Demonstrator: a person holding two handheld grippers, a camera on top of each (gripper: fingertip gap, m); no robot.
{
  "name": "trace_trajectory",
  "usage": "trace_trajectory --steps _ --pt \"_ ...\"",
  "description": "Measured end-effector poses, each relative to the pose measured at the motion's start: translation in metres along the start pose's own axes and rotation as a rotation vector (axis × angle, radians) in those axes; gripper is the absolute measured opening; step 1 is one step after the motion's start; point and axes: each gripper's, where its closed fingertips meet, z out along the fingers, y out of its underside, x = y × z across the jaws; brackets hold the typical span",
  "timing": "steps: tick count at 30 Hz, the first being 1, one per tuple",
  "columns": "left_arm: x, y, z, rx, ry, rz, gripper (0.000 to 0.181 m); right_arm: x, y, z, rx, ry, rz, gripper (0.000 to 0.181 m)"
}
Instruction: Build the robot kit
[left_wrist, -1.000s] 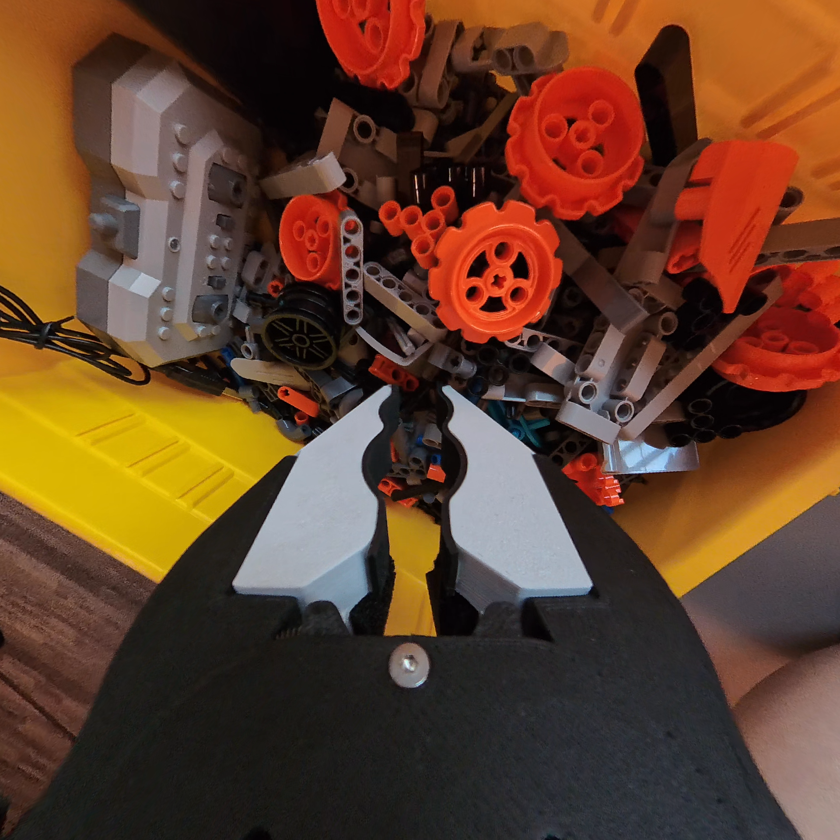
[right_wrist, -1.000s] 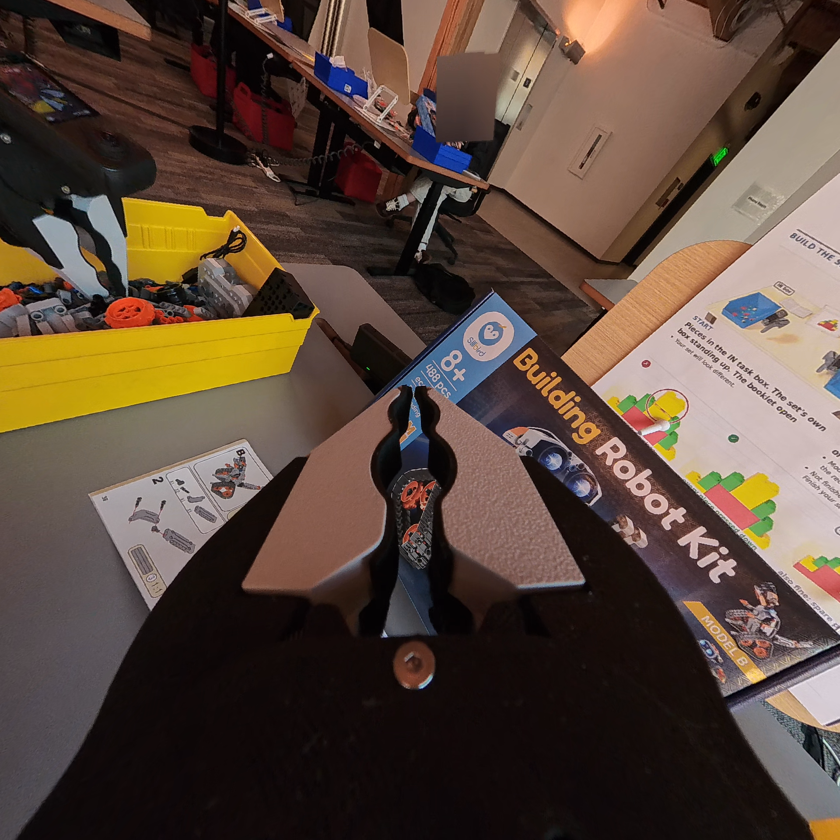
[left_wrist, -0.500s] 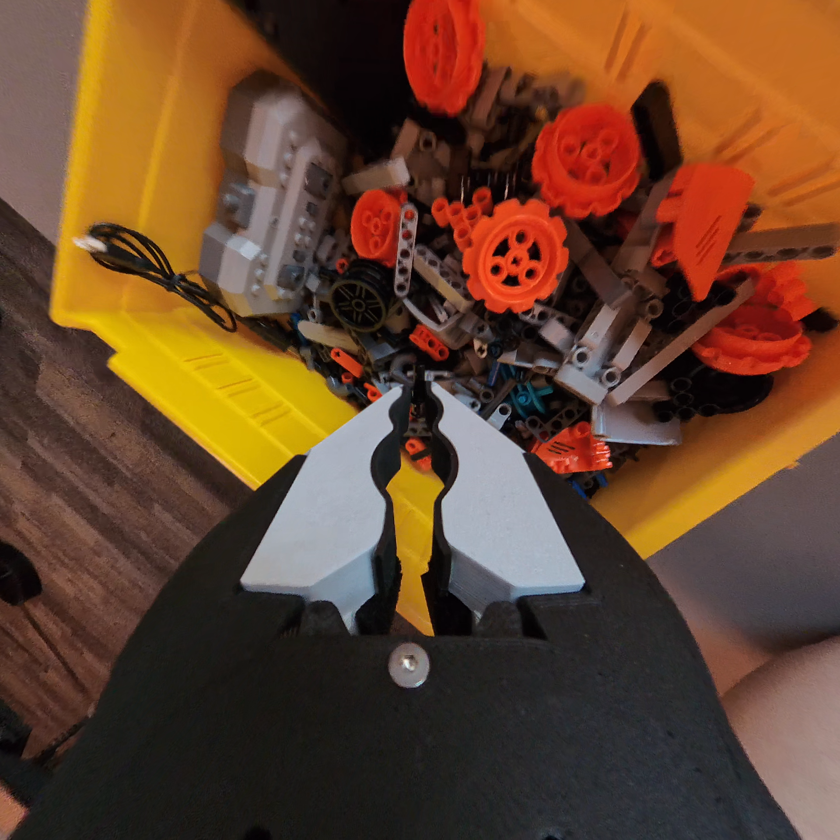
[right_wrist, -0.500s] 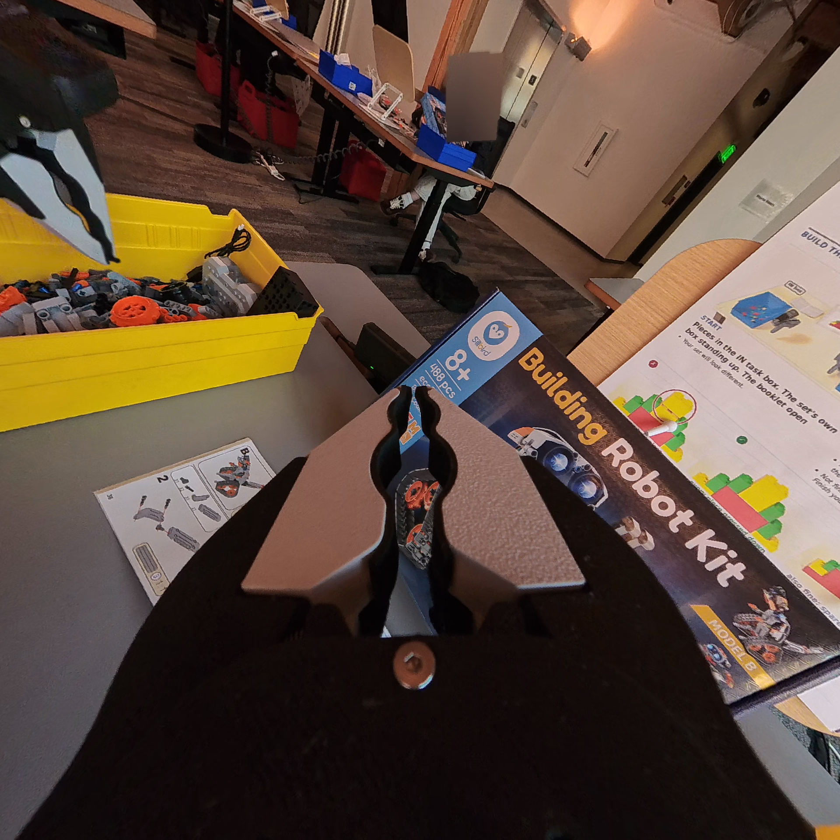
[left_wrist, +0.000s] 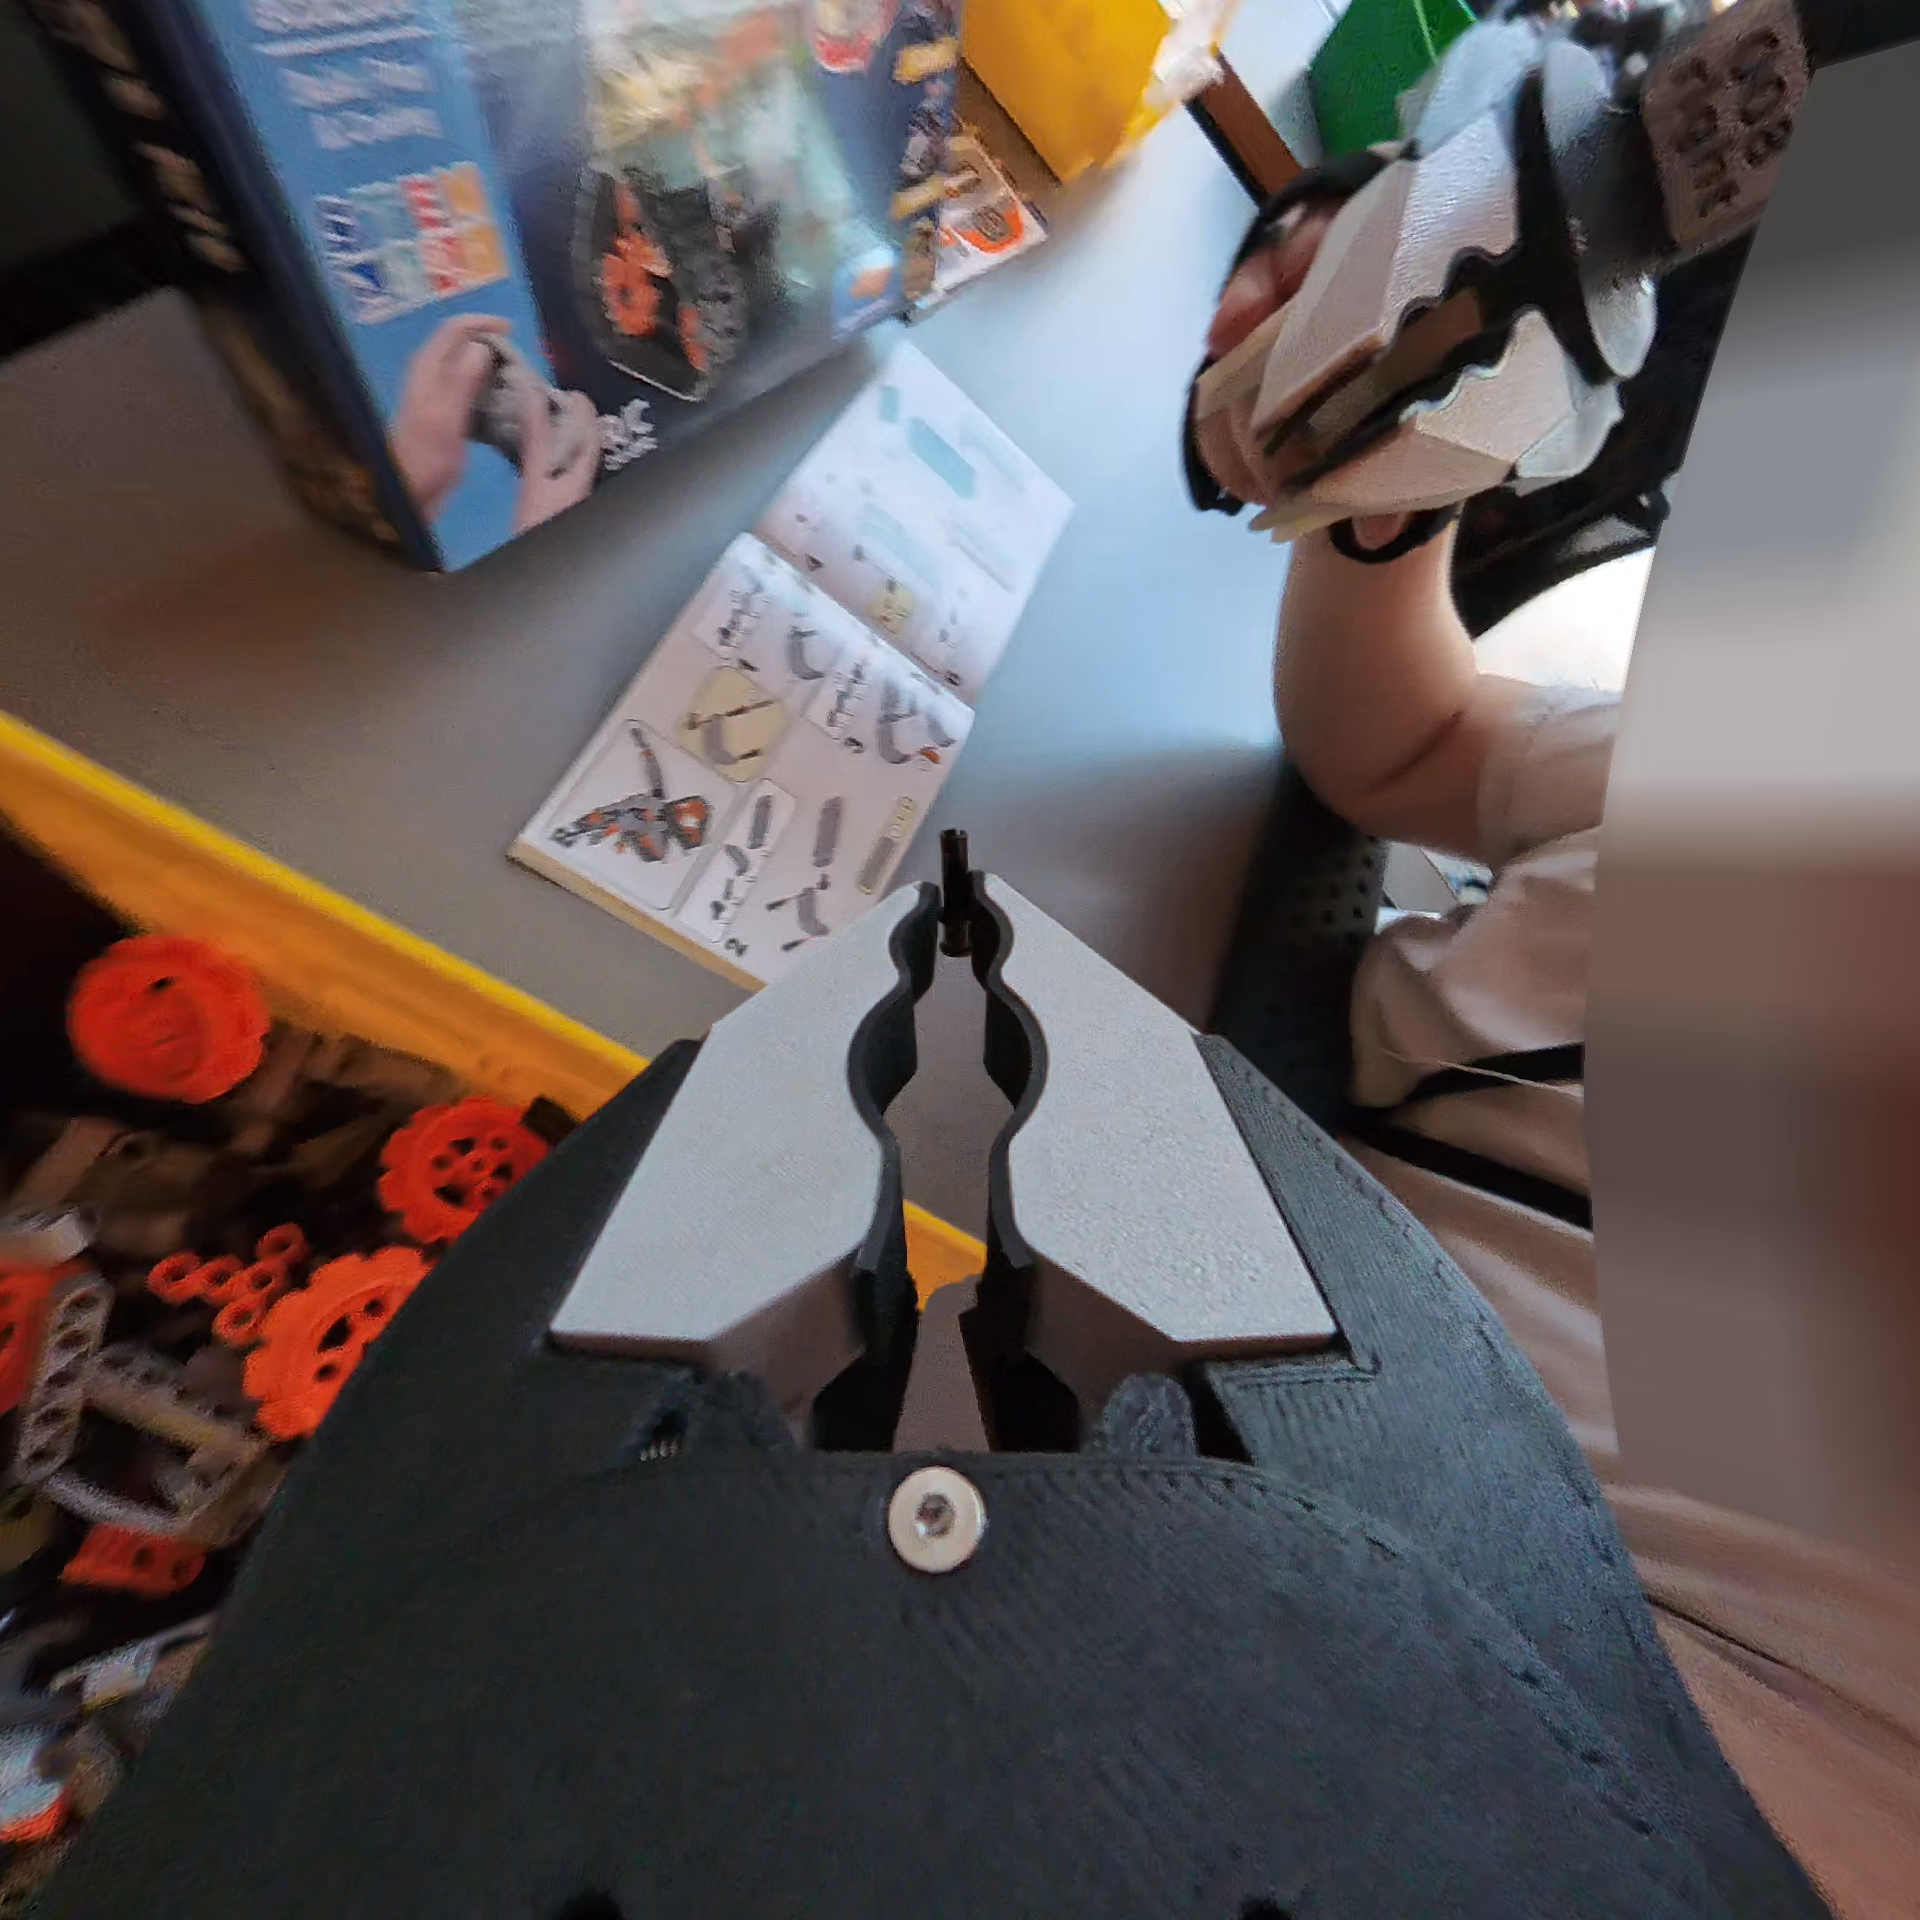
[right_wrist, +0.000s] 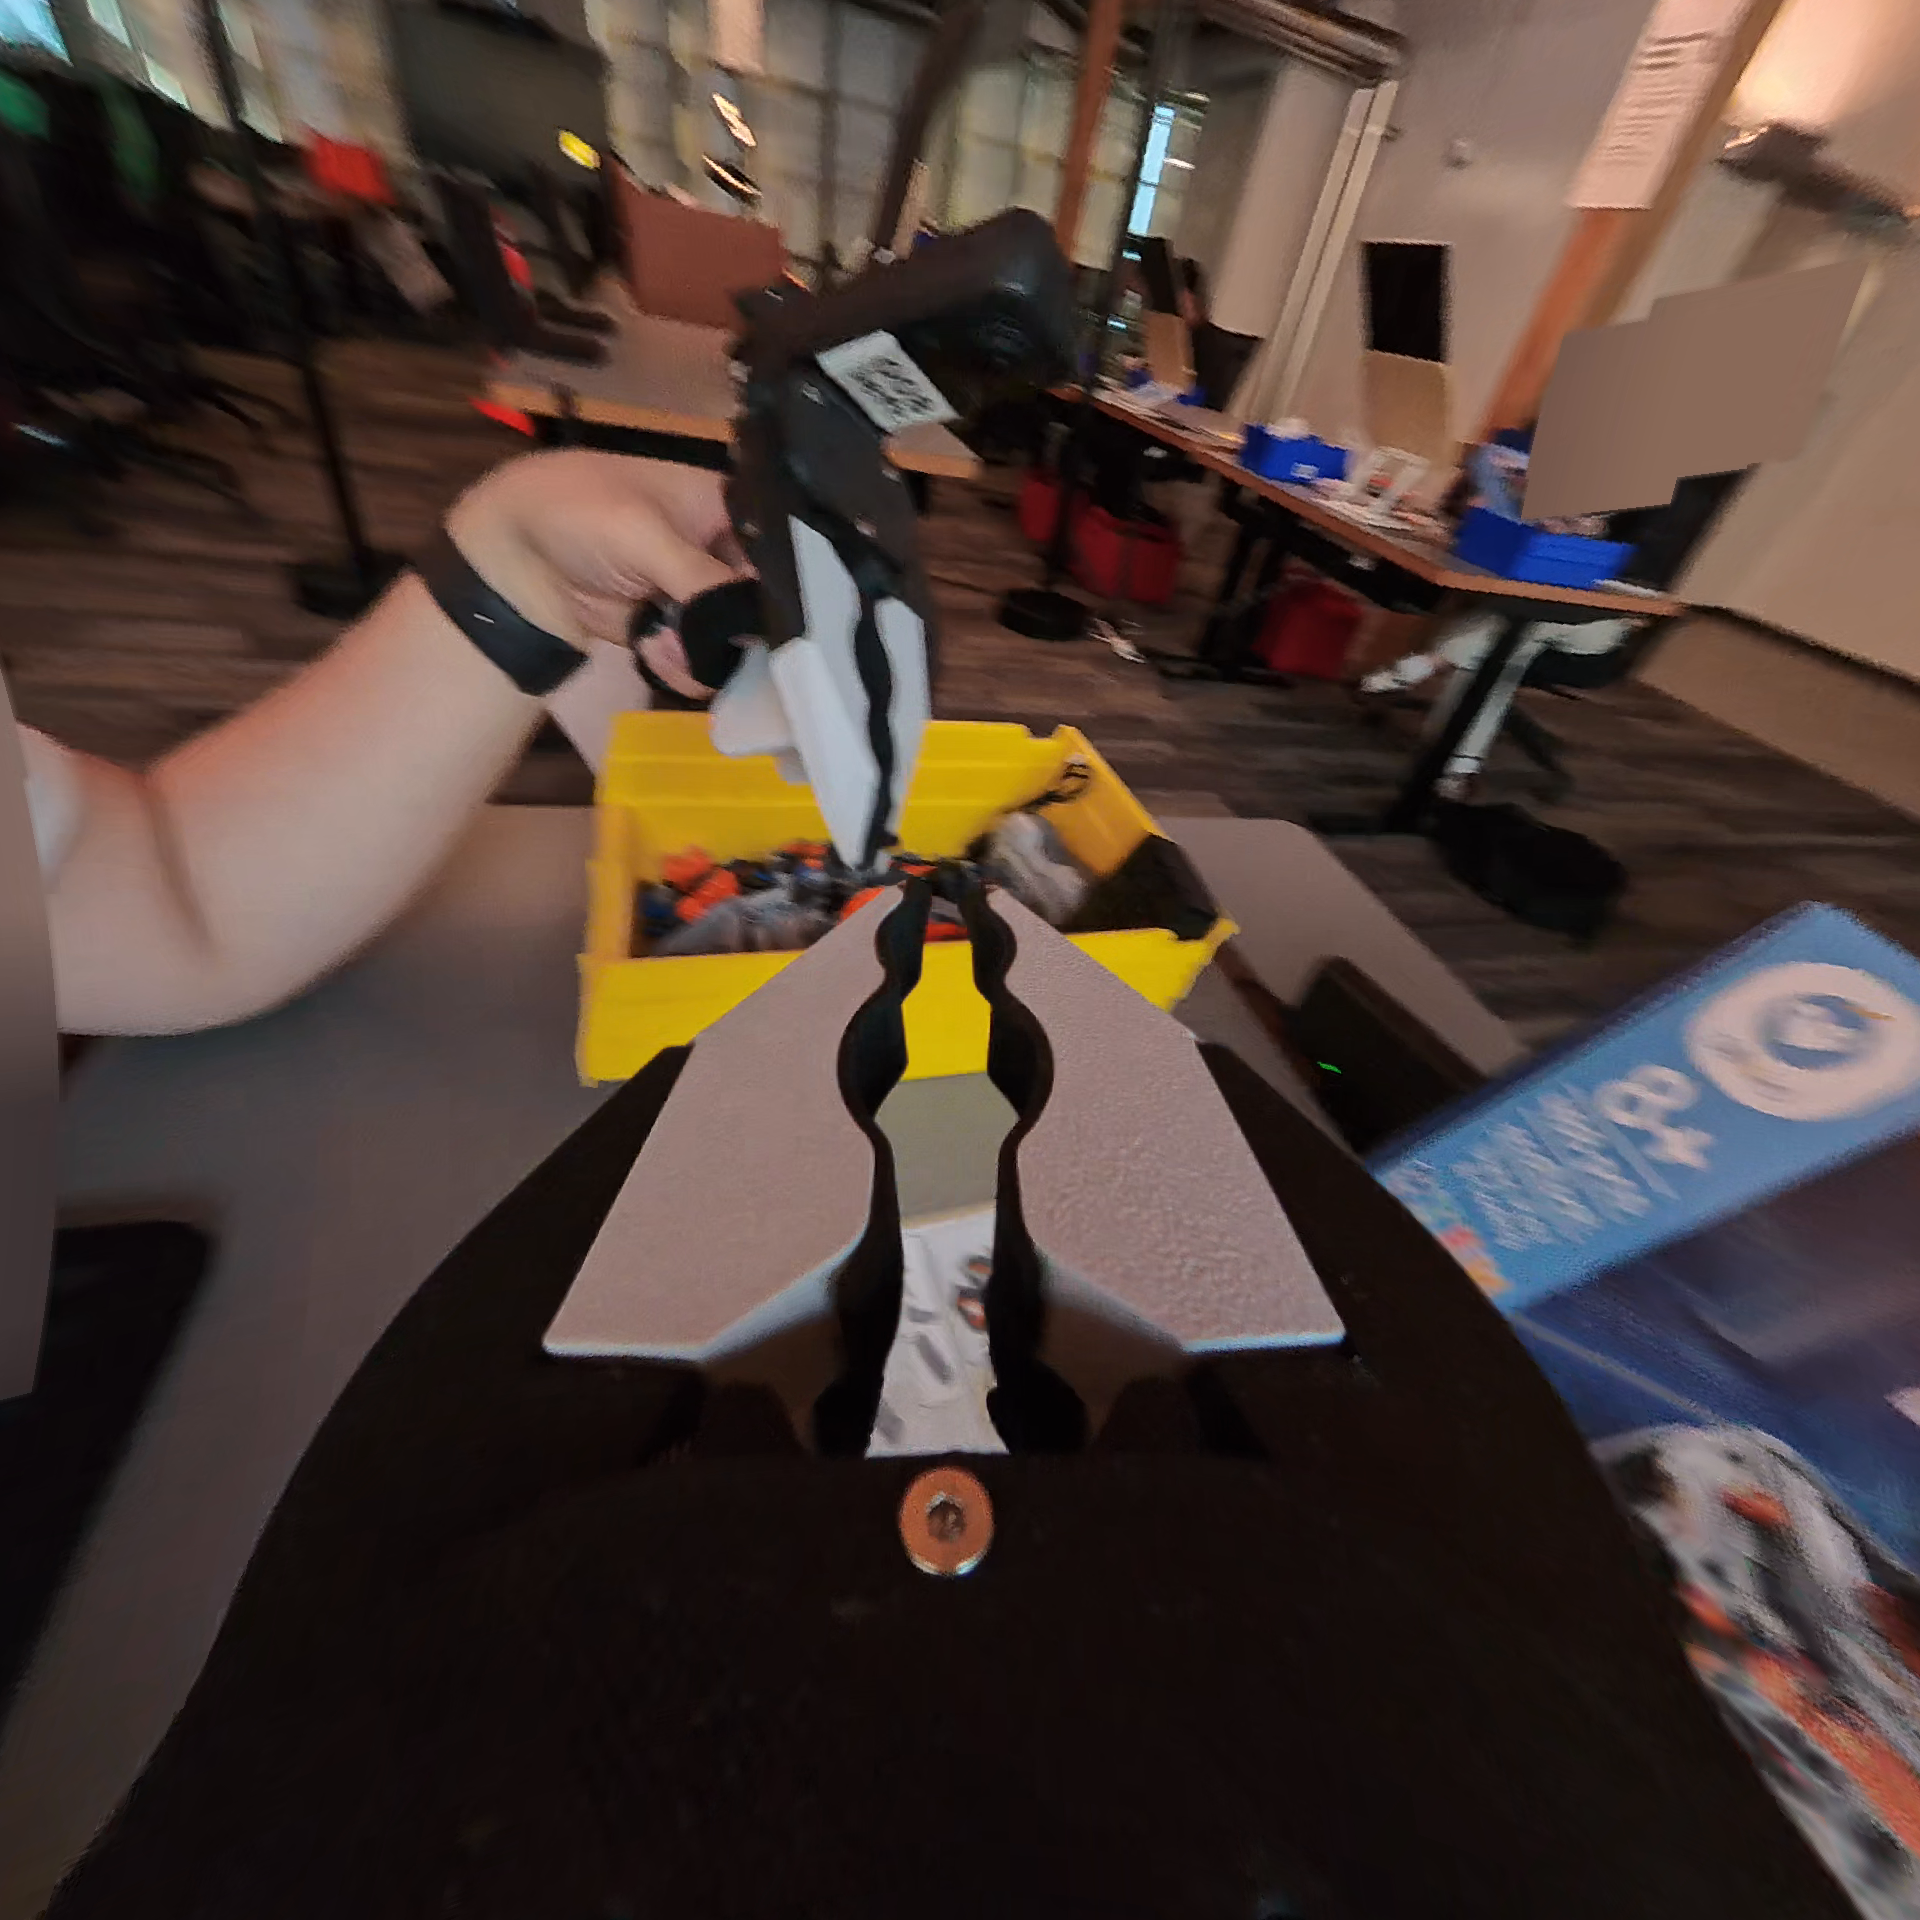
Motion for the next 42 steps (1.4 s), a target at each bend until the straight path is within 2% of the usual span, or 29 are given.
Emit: trace_trajectory --steps 5,10,13,17,23,27,36,38,39,41,42 --pt "0.031 0.018 0.033 -0.167 0.031 0.136 0.004 -0.034 0.012 0.013 -0.011 -0.253 0.157 0.007" --pt "0.051 0.043 0.053 -0.331 0.002 0.293 0.004 -0.065 0.052 0.019 -0.132 -0.413 -0.001 0.008" --pt "0.055 0.05 0.057 -0.37 -0.009 0.324 0.004 -0.08 0.062 0.02 -0.176 -0.487 -0.012 0.009" --pt "0.056 0.055 0.059 -0.398 -0.01 0.342 0.004 -0.083 0.066 0.023 -0.183 -0.499 -0.003 0.011" --pt "0.055 0.057 0.06 -0.413 -0.015 0.366 0.004 -0.087 0.068 0.023 -0.182 -0.541 0.032 0.004" --pt "0.053 0.056 0.061 -0.41 -0.032 0.38 0.004 -0.083 0.069 0.024 -0.179 -0.53 0.069 0.009" --pt "0.047 0.049 0.061 -0.378 -0.054 0.389 0.006 -0.078 0.073 0.025 -0.201 -0.511 0.062 0.003" --pt "0.041 0.041 0.058 -0.338 -0.079 0.36 0.036 -0.069 0.073 0.024 -0.206 -0.482 0.083 0.003" --pt "0.035 0.038 0.055 -0.32 -0.108 0.342 0.045 -0.062 0.076 0.024 -0.219 -0.457 0.098 0.003" --pt "0.023 0.03 0.046 -0.273 -0.156 0.303 0.059 -0.048 0.089 0.021 -0.274 -0.413 0.159 0.003" --pt "0.02 0.025 0.04 -0.24 -0.166 0.281 0.059 -0.04 0.1 0.02 -0.309 -0.396 0.222 0.003"
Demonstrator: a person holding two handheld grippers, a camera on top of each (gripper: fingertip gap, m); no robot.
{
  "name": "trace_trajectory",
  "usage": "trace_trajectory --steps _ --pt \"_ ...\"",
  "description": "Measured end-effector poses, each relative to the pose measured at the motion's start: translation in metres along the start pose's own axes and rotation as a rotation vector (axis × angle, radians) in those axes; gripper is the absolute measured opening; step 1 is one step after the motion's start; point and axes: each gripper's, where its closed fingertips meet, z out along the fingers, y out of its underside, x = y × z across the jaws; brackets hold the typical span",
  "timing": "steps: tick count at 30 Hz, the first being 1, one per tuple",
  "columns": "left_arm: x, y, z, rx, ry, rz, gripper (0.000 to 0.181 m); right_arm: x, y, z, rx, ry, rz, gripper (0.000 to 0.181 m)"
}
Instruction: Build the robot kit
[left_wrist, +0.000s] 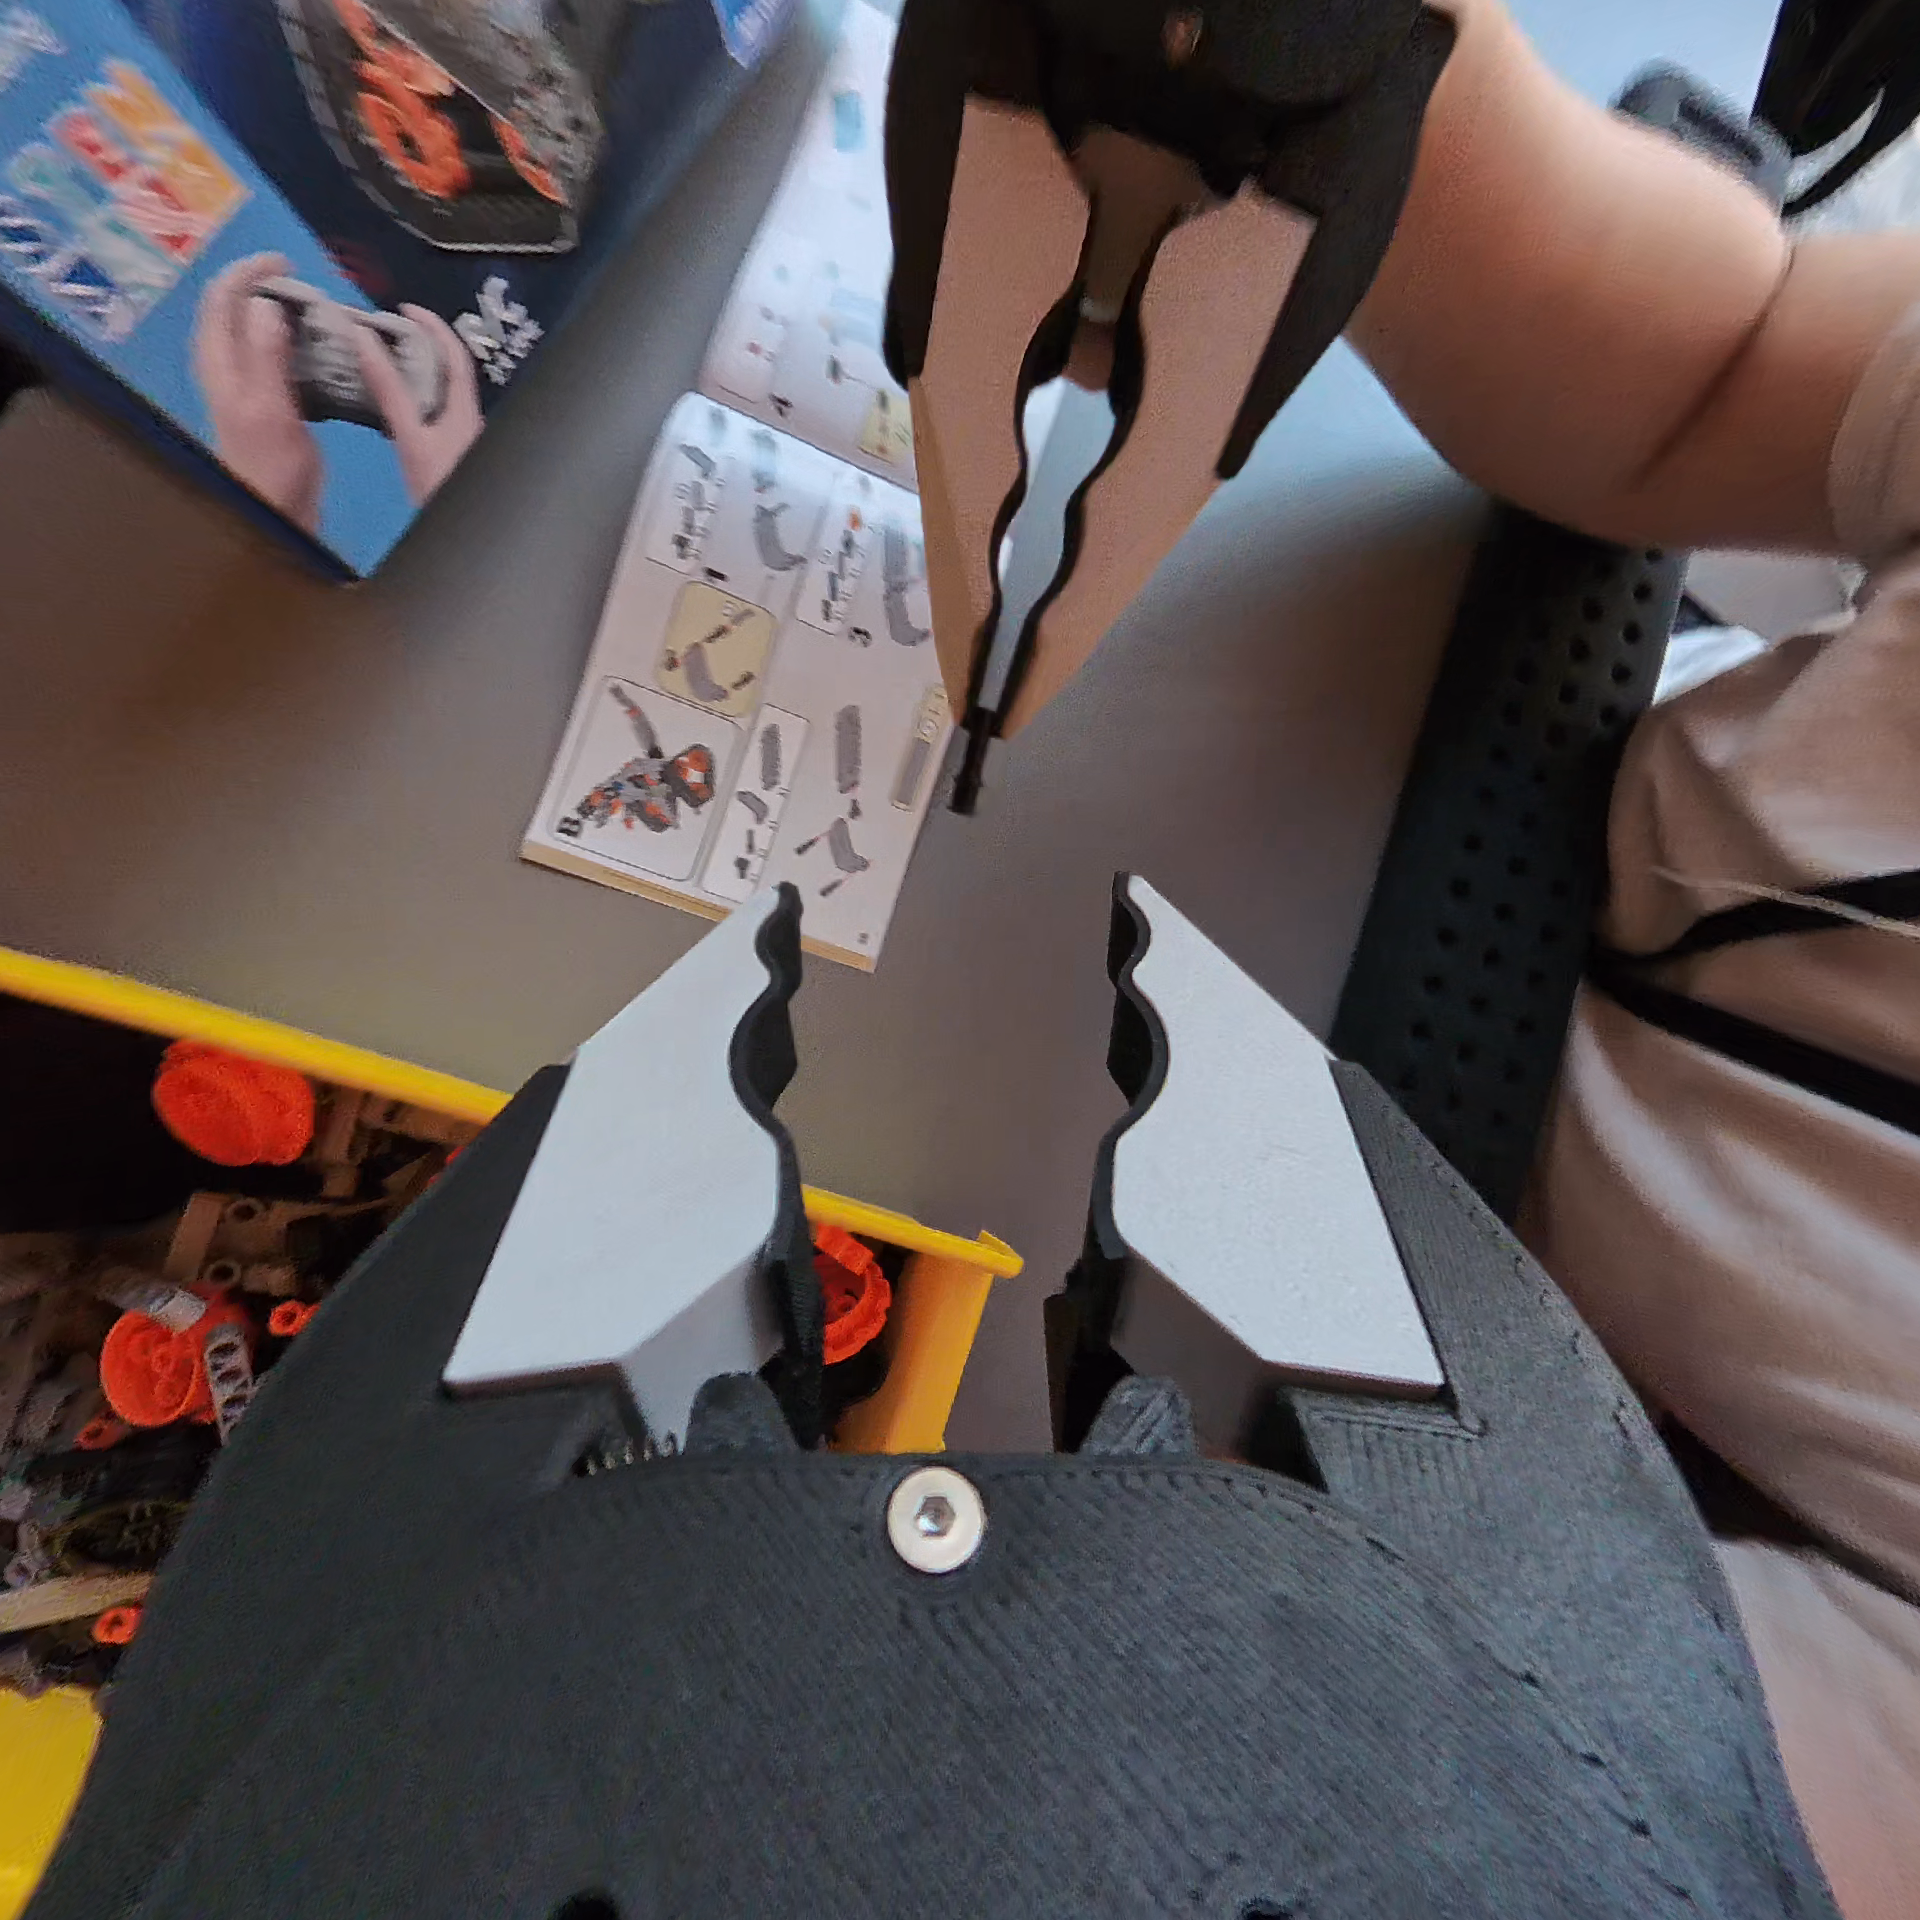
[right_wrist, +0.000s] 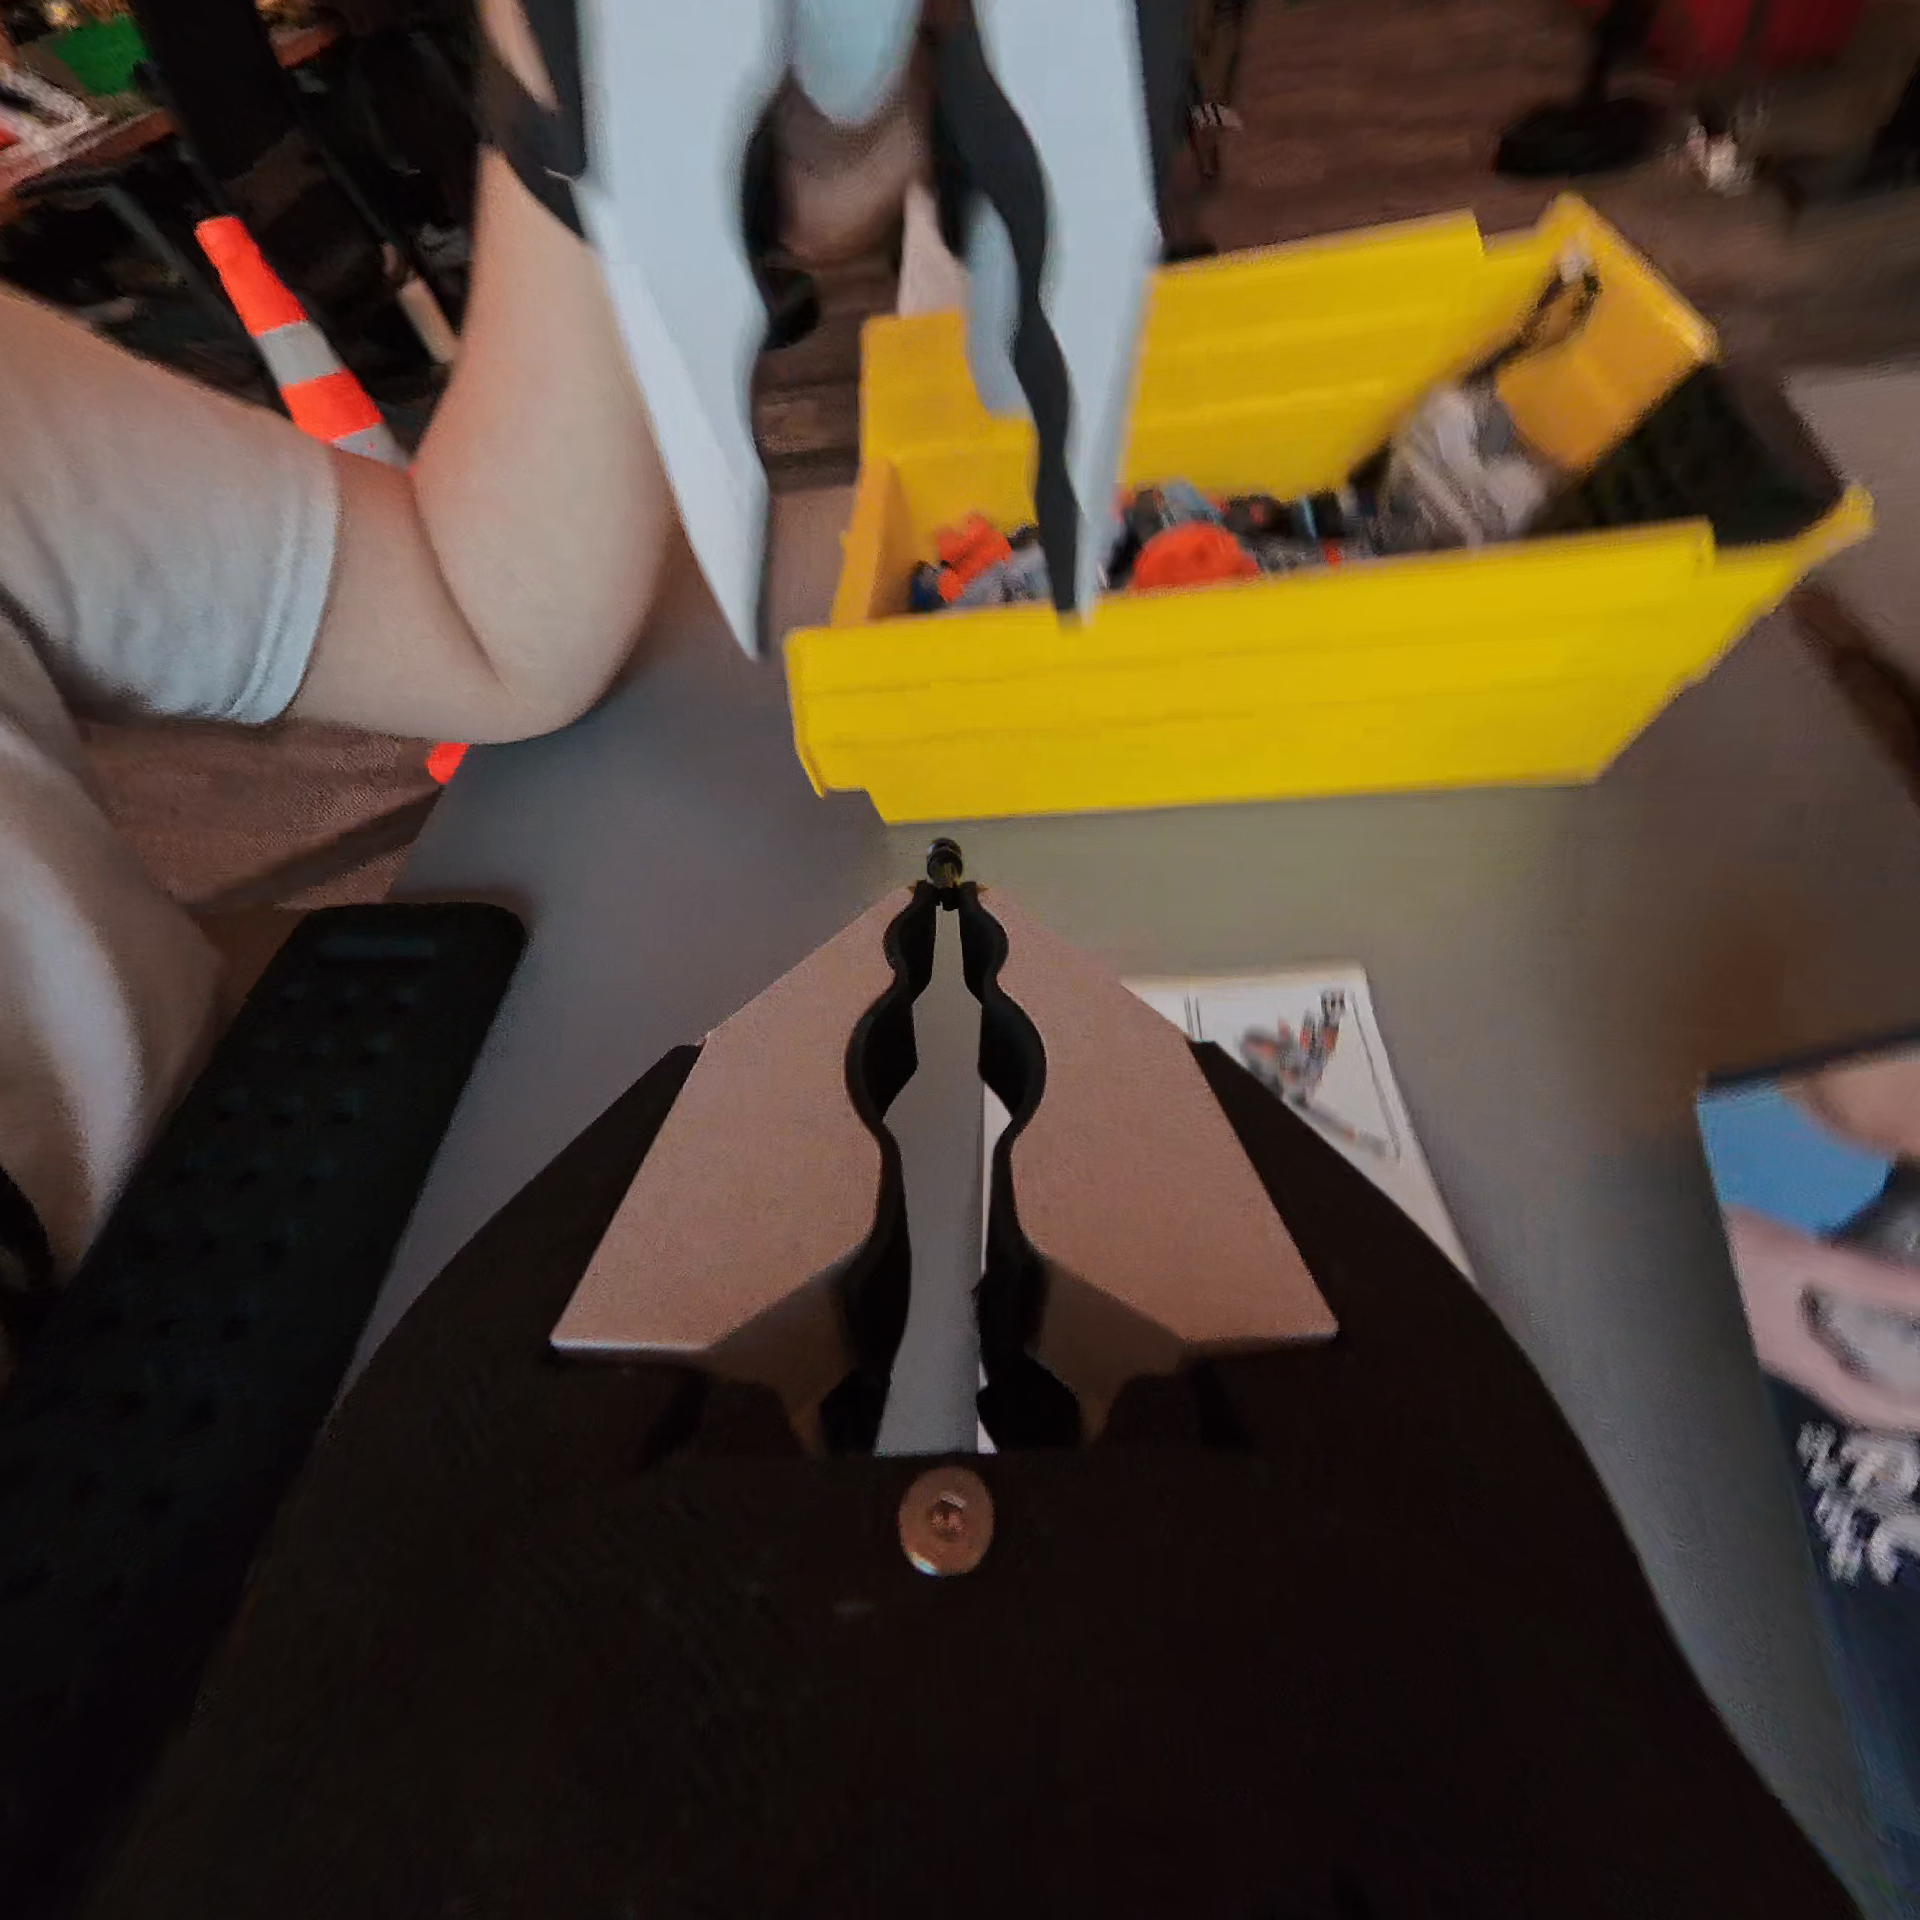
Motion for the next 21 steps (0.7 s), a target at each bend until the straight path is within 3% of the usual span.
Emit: trace_trajectory --steps 4,7,11,14,18,21 --pt "-0.015 -0.013 -0.026 0.143 -0.034 -0.086 0.05 0.022 0.022 -0.004 0.055 -0.118 0.432 0.003" --pt "-0.015 -0.019 -0.038 0.208 -0.031 -0.096 0.044 0.022 0.022 -0.006 0.119 -0.226 0.552 0.003" --pt "-0.011 -0.018 -0.041 0.202 -0.038 -0.076 0.042 -0.004 0.042 0.003 -0.019 -0.249 0.549 0.003" --pt "-0.009 -0.015 -0.039 0.178 -0.056 -0.044 0.043 -0.029 0.073 0.016 -0.175 -0.16 0.419 0.003" --pt "-0.006 -0.016 -0.041 0.176 -0.066 -0.026 0.043 -0.037 0.081 0.015 -0.138 -0.041 0.224 0.004" --pt "-0.006 -0.016 -0.045 0.187 -0.081 -0.022 0.042 -0.044 0.107 0.01 -0.184 0.026 0.116 0.004"
